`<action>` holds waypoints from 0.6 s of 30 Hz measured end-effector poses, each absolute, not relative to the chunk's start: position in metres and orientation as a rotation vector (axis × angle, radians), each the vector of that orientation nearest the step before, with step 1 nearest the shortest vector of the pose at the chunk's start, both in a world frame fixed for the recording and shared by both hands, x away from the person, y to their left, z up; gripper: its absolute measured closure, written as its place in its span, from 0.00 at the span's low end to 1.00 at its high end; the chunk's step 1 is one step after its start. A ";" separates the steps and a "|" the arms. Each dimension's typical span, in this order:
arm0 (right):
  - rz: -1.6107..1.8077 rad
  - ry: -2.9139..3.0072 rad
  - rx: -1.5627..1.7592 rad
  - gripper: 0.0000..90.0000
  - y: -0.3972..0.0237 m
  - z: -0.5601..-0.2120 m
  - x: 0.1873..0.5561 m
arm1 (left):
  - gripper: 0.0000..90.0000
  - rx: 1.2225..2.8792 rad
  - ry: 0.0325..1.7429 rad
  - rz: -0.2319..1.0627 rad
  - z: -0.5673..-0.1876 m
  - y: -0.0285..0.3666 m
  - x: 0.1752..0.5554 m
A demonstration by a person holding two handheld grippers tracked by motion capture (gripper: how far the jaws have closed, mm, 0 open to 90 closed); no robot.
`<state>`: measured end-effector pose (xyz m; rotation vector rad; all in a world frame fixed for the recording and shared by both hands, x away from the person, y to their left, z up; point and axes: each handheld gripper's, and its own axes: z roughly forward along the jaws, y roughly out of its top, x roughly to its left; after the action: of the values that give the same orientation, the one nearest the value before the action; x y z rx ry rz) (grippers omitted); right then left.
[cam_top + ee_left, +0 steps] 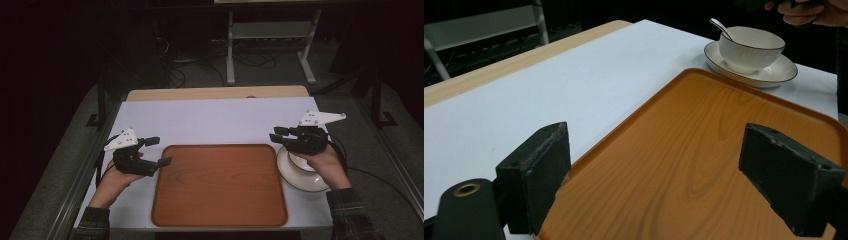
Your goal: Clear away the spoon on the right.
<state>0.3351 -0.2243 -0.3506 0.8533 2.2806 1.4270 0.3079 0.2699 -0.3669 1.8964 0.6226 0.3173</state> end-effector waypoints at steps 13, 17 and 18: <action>1.322 2.264 0.971 0.99 -0.231 -0.359 0.355 | 0.14 1.890 0.636 0.327 -0.369 0.270 0.308; 1.297 2.255 1.010 1.00 -0.238 -0.367 0.360 | 0.14 1.886 0.657 0.332 -0.372 0.269 0.310; 1.293 2.253 1.016 1.00 -0.240 -0.368 0.361 | 0.14 1.884 0.662 0.334 -0.373 0.269 0.310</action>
<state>0.3607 -0.2396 -0.3680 1.0162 2.2526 1.2934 0.3097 0.2695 -0.3726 1.8844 0.6617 0.3344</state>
